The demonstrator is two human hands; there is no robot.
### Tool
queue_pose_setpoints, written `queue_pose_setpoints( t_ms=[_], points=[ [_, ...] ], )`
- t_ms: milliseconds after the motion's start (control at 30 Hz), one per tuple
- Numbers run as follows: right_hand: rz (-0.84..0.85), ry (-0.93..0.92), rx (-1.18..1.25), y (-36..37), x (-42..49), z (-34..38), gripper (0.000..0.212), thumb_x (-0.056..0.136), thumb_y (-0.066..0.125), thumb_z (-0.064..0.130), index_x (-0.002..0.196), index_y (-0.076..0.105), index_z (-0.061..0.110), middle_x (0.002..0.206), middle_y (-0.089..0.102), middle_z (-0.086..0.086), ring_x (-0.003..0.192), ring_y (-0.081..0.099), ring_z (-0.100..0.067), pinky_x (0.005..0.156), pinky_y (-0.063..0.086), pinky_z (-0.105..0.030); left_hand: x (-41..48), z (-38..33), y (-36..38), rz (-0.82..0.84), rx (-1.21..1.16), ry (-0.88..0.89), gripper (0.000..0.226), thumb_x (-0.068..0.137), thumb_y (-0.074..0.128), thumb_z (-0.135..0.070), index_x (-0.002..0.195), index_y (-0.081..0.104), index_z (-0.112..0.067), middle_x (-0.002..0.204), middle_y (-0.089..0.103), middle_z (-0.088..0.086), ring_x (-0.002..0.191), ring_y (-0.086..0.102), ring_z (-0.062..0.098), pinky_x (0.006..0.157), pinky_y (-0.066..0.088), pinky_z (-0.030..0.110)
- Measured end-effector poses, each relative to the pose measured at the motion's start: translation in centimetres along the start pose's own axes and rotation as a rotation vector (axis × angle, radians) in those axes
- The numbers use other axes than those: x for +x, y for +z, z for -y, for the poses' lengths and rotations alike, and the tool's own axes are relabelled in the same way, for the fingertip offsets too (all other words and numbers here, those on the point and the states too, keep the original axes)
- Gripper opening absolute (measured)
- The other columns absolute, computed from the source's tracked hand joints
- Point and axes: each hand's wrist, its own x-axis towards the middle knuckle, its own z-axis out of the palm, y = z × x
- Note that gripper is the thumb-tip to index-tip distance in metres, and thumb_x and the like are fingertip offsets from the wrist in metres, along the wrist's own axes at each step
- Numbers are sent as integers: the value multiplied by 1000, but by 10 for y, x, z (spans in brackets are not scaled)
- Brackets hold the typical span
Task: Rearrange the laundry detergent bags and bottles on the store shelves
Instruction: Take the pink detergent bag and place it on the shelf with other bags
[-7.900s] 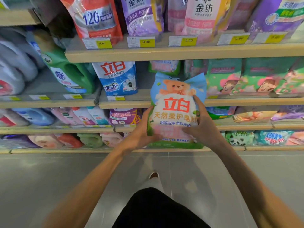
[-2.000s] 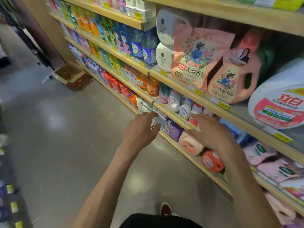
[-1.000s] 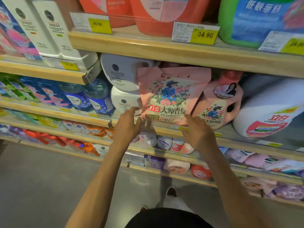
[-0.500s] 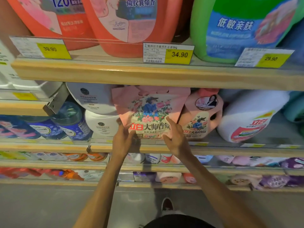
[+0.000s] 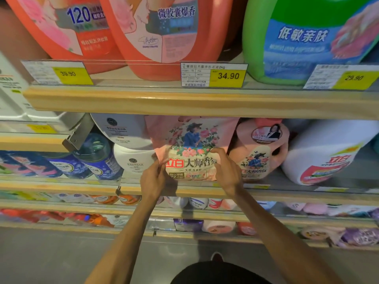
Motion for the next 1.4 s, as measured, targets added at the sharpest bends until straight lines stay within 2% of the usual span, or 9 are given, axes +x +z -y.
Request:
queue_pose_setpoints(
  t_ms=[133, 267, 400, 600, 833, 933, 1033, 1200, 1400],
  points=[
    [-28, -46, -4, -15, -2, 4, 51, 91, 65, 7, 129, 44, 34, 103, 69, 3, 72, 64, -15, 50, 37, -27, 2, -5, -11, 11, 0, 15, 20, 101, 56, -17, 96, 70, -2, 81, 71, 14, 70, 61, 28, 56, 36, 28],
    [-103, -157, 10, -33, -7, 4, 49, 87, 69, 7, 128, 53, 29, 101, 70, 9, 65, 52, -2, 50, 34, -7, -1, -13, -23, -12, -60, 62, 23, 102, 54, -20, 107, 71, -4, 90, 74, 11, 79, 65, 27, 66, 50, 38],
    [-103, -223, 96, -45, -18, 3, 45, 85, 70, 7, 123, 58, 26, 98, 71, 5, 58, 52, -5, 58, 50, -28, -12, -20, -38, 0, -120, 99, 30, 102, 48, -30, 97, 68, -7, 85, 73, 5, 76, 64, 23, 69, 52, 43],
    [-43, -57, 158, -55, -44, 23, 38, 86, 65, 10, 117, 59, 32, 53, 45, 7, 45, 44, -8, 48, 26, -25, -43, -27, -62, 23, -183, 128, 36, 101, 42, -38, 85, 57, -10, 78, 64, 2, 68, 54, 4, 60, 41, 29],
    [-67, -52, 164, -57, -82, 59, 39, 83, 58, 16, 117, 56, 34, 103, 68, 11, 75, 60, -18, 75, 48, -35, -62, -14, -93, -12, -156, 153, 36, 105, 44, -32, 91, 62, -3, 83, 70, 8, 73, 61, 22, 64, 45, 39],
    [-103, -75, 168, -64, -106, 72, 37, 85, 62, 12, 118, 60, 26, 90, 59, 25, 71, 57, -6, 75, 48, -34, -76, -14, -110, -8, -153, 174, 27, 105, 49, -25, 85, 60, -10, 79, 66, 1, 68, 58, 13, 59, 42, 28],
    [-107, -10, 135, -76, -134, 84, 36, 87, 67, 12, 118, 62, 29, 71, 53, 16, 58, 47, -3, 61, 42, -31, -96, -16, -126, 31, -173, 187, 23, 104, 52, -24, 85, 61, -17, 75, 62, -6, 67, 56, 0, 57, 36, 16],
    [-68, 97, 206, -96, -184, 91, 35, 88, 69, 17, 115, 60, 37, 101, 69, 9, 81, 61, -10, 75, 50, -32, -130, -27, -142, 80, -176, 180, 23, 104, 52, -26, 88, 64, -15, 78, 64, -7, 72, 59, 3, 60, 42, 25],
    [-134, 206, 201, -119, -224, 82, 34, 88, 69, 16, 114, 61, 36, 88, 64, 24, 68, 59, -2, 58, 41, -18, -155, -53, -146, 138, -102, 304, 31, 104, 52, -28, 85, 63, -6, 73, 66, 1, 65, 59, 14, 57, 44, 35]
  ],
)
